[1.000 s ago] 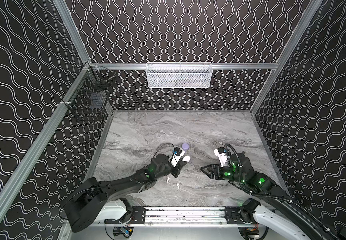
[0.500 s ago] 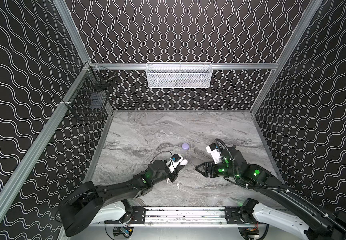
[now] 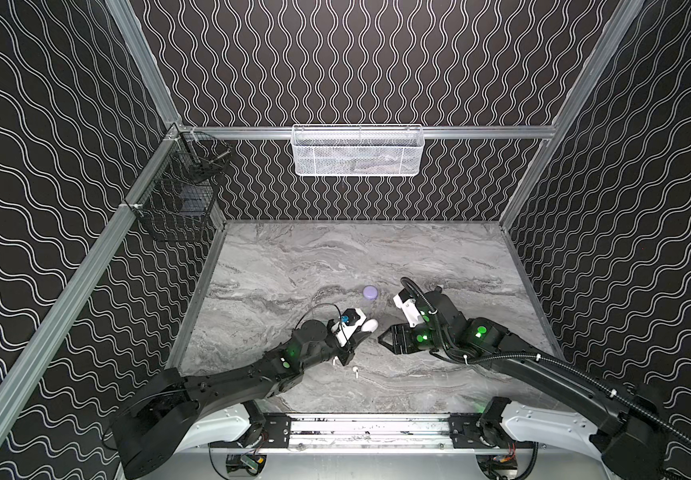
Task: Insert the wireless bluetooth earbuds into the charging case
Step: 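Lower the white case near the earbuds with the left gripper while the right gripper approaches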
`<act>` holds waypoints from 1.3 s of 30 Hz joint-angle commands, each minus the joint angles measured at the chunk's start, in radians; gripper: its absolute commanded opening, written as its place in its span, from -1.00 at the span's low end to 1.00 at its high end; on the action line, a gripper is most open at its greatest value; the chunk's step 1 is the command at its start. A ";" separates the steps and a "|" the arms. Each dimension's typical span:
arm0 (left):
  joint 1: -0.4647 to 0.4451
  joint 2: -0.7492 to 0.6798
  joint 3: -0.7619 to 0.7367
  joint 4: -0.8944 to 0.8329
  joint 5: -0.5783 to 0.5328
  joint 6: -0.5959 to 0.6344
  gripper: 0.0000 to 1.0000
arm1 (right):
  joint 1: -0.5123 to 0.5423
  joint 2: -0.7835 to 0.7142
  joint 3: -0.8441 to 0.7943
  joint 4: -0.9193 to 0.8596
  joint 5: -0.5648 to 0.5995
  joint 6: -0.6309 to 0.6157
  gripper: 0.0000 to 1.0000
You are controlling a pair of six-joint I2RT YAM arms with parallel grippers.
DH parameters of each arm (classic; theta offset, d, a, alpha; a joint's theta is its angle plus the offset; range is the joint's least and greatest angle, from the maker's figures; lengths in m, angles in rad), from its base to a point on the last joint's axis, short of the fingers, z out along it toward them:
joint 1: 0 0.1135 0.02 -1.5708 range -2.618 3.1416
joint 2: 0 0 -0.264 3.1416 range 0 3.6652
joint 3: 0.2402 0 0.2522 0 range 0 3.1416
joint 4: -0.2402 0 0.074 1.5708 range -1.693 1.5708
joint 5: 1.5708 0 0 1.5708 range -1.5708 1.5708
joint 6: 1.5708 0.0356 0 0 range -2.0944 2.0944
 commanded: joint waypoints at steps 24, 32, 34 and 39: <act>-0.002 0.030 -0.001 0.094 0.096 -0.021 -1.00 | -0.133 0.080 0.013 0.081 -0.097 -0.063 0.35; -0.002 0.038 0.003 0.097 0.115 -0.021 -1.00 | -0.162 0.083 0.023 0.081 -0.121 -0.070 0.34; -0.003 0.036 0.003 0.101 0.121 -0.022 -1.00 | -0.164 0.088 0.024 0.084 -0.125 -0.070 0.34; -0.002 0.029 0.001 0.101 0.125 -0.026 -1.00 | -0.165 0.091 0.018 0.094 -0.130 -0.064 0.34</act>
